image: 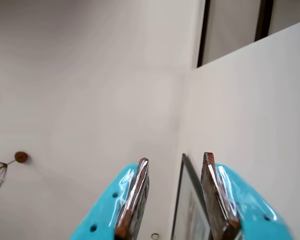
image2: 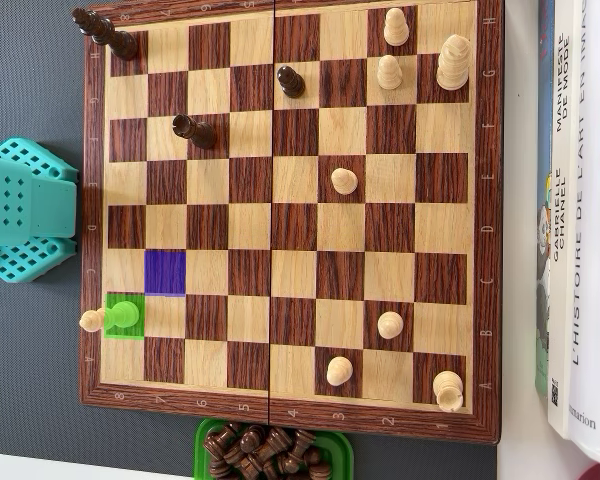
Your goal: Play chess
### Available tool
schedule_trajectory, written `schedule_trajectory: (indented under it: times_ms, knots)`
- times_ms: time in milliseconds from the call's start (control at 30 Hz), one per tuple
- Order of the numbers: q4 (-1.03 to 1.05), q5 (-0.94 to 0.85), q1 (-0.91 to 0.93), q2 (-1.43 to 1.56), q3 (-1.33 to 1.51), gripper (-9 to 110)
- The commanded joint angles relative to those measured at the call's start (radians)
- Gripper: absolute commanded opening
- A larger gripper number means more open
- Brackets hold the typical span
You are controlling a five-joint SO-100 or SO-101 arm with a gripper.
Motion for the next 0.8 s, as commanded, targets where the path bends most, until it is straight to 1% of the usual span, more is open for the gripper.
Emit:
schedule_trajectory:
  times_ms: [0, 767]
  knots:
    - [-0.003, -0.003, -0.008, -0.002, 0.02, 16]
    - [-0.002, -0.005, 0.002, -0.002, 0.02, 16]
